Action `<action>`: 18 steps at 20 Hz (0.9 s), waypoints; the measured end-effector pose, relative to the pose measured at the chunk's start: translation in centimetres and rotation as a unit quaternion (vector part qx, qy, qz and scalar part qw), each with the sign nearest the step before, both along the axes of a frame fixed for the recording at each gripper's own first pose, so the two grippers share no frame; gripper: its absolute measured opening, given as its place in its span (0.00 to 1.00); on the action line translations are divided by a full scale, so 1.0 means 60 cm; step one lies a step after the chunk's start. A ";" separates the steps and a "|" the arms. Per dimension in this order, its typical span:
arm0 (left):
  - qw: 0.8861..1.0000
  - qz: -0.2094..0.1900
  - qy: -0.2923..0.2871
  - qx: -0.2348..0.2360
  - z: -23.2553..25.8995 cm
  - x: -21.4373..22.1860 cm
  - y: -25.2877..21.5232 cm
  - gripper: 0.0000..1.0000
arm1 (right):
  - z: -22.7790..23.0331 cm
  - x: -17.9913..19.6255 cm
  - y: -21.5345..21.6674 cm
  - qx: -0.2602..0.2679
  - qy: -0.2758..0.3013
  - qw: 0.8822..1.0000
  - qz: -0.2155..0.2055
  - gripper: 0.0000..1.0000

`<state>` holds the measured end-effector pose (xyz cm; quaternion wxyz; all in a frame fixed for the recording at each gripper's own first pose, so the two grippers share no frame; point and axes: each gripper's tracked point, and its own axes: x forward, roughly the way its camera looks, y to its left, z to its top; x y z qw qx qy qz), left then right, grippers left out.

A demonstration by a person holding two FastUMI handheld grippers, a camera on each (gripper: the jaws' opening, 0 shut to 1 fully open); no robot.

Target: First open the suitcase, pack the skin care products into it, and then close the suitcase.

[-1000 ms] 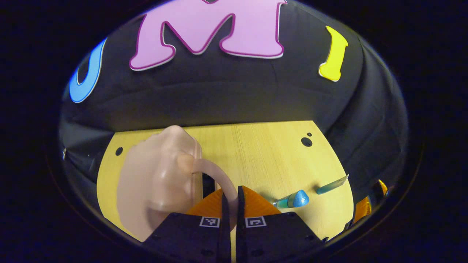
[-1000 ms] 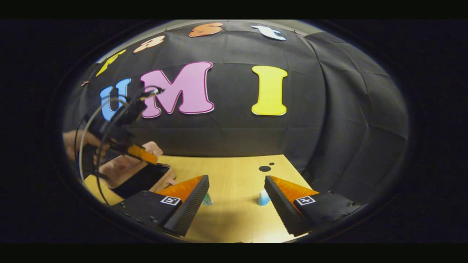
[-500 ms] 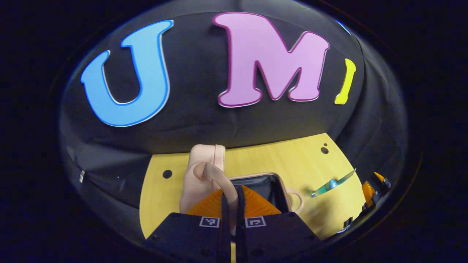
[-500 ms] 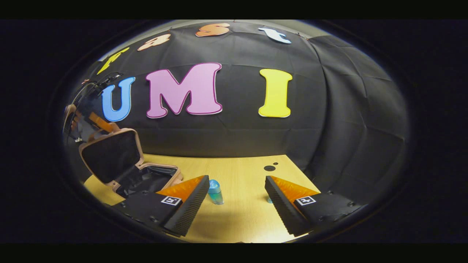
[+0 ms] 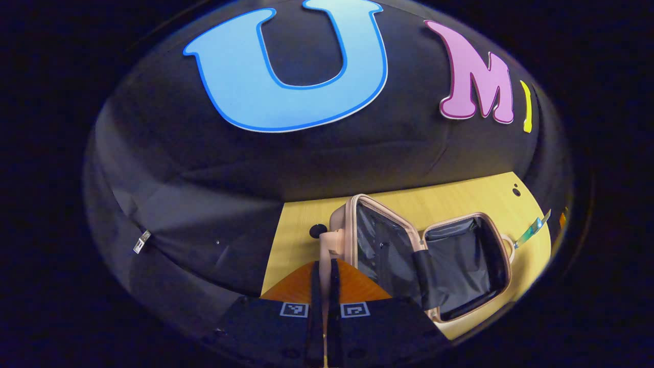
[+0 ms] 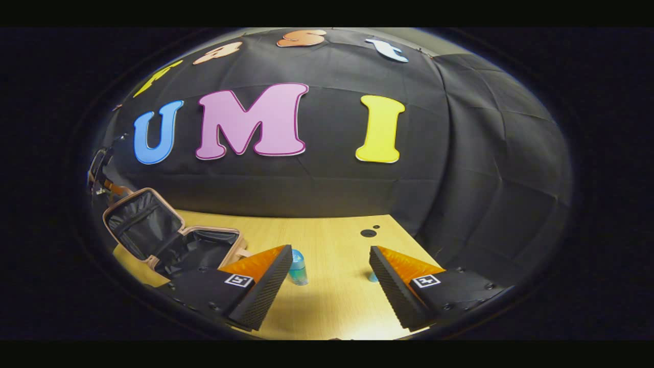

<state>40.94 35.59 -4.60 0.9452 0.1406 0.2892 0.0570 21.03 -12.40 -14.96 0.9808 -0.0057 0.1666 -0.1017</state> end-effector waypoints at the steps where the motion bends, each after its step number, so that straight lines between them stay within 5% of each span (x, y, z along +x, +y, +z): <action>1: 1.000 0.000 0.002 0.009 -0.024 0.011 0.023 0.08 | -0.001 0.003 -0.001 0.001 -0.001 1.000 -0.001 0.96; 7: 0.996 0.067 0.006 -0.054 -0.161 0.039 0.104 0.08 | -0.020 0.010 -0.034 -0.023 -0.002 0.999 -0.023 0.96; 12: 0.995 0.096 0.009 -0.033 -0.205 0.047 0.131 0.15 | -0.049 -0.007 -0.035 -0.022 0.009 1.000 -0.021 0.97; 15: 0.994 0.101 -0.029 -0.041 -0.172 0.043 0.117 0.34 | -0.057 -0.006 -0.027 -0.018 0.008 1.000 -0.012 0.97; 17: 0.993 0.089 -0.061 -0.044 -0.125 0.031 0.076 0.65 | -0.057 -0.012 -0.024 -0.021 0.005 1.000 -0.005 0.97; 18: 0.993 0.074 -0.081 -0.044 -0.094 0.022 0.041 0.96 | -0.052 -0.010 -0.024 -0.019 0.002 1.000 -0.003 0.97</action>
